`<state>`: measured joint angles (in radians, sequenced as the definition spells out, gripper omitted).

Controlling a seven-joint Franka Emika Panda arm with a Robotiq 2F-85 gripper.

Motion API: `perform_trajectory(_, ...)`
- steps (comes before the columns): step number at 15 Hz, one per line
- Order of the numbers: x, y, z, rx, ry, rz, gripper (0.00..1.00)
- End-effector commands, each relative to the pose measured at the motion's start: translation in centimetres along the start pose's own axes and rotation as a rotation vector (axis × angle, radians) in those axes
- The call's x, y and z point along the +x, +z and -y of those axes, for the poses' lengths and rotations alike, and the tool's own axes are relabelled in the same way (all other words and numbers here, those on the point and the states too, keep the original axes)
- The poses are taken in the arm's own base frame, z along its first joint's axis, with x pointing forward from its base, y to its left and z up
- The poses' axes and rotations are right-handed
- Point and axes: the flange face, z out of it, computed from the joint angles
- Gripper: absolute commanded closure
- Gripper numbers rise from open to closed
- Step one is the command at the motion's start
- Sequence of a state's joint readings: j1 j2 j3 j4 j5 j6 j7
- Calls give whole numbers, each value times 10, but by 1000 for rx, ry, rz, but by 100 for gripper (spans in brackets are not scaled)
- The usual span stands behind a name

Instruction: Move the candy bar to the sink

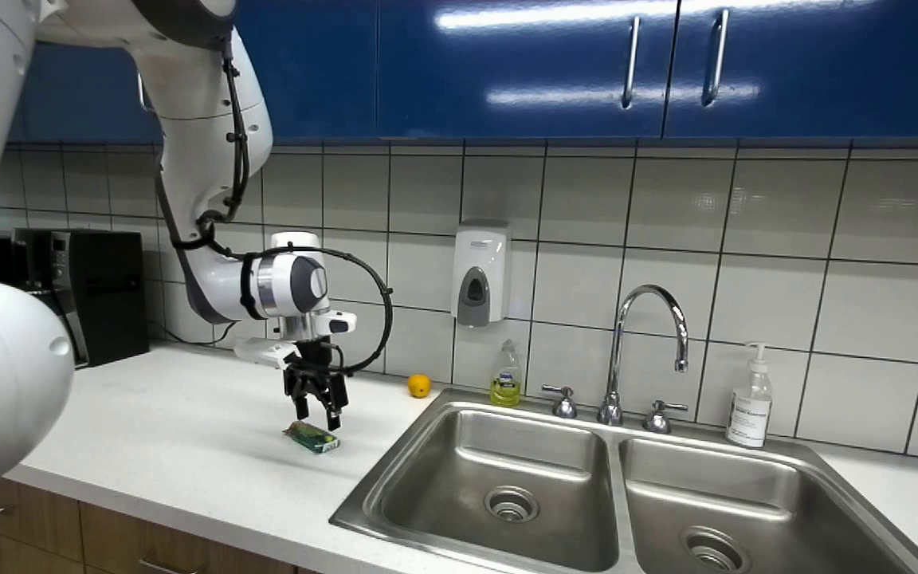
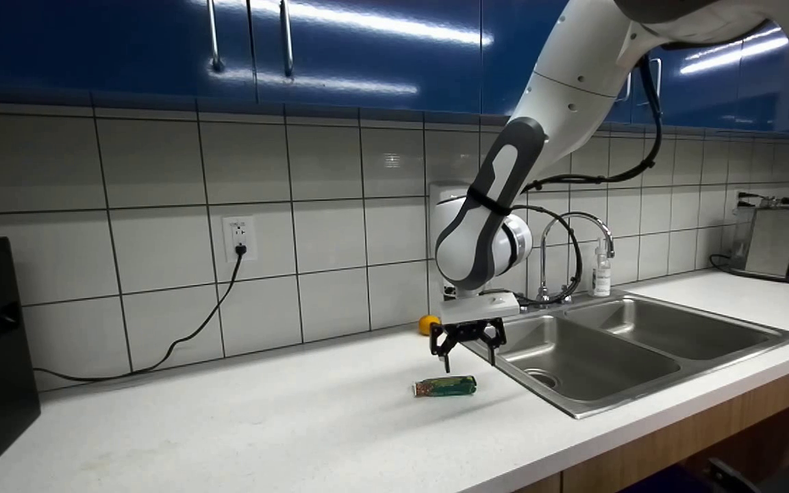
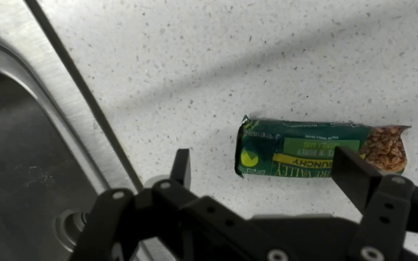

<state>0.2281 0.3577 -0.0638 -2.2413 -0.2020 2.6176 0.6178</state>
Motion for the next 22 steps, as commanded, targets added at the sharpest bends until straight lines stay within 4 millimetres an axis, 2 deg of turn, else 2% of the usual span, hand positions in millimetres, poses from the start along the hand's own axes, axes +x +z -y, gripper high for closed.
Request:
perform_trajectory(1, 0, 0, -1, -1, 3, 2, 0)
perform_trajectory(17, -1, 3, -1, -4, 2, 7, 0)
perform_trajectory(22, -5, 5, 3, -7, -104, 21, 0)
